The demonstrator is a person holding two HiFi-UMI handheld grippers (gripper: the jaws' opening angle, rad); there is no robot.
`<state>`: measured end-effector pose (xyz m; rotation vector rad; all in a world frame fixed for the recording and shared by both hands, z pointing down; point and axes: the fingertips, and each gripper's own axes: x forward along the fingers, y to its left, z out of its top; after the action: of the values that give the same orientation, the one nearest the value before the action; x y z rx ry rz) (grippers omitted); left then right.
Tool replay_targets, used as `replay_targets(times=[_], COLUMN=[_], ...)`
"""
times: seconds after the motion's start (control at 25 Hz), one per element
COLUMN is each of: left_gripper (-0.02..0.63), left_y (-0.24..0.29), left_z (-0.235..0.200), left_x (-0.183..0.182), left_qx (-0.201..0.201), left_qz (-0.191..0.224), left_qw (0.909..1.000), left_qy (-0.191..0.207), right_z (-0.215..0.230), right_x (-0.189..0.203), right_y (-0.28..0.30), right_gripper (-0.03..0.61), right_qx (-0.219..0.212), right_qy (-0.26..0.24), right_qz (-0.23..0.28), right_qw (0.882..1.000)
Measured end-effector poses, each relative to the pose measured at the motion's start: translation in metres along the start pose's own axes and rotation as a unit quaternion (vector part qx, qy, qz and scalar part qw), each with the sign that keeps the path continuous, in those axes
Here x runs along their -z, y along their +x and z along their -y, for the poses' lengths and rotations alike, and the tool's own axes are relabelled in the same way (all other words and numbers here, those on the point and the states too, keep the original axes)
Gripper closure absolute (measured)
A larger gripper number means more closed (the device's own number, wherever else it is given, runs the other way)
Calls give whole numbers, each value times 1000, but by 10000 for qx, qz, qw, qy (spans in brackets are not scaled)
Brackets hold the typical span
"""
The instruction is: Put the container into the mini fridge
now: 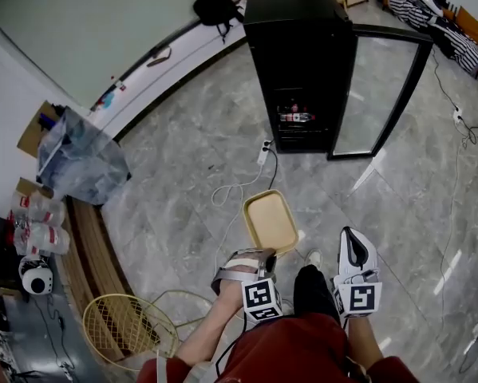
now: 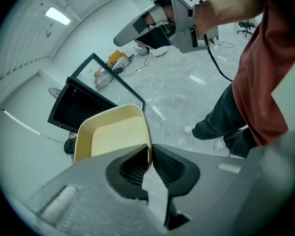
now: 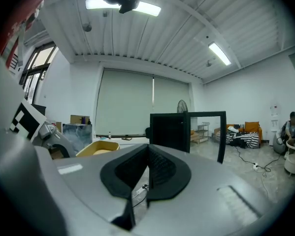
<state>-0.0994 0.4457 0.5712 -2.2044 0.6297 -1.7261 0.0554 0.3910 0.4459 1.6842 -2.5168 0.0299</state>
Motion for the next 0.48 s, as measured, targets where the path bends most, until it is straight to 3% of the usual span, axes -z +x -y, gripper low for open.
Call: replay_targets(times=[0.48], left_gripper=[578], left_y=[58], left_z=[-95], left_x=[-42], left_qx=[73], left_qz=[-32], left_qw=[10000], left_qy=[20], right_z=[78], right_x=[-12], right_y=[97], right_gripper=[578], right_qx=[-36], right_qy=[76], right_qz=[83], right_qw=[9999])
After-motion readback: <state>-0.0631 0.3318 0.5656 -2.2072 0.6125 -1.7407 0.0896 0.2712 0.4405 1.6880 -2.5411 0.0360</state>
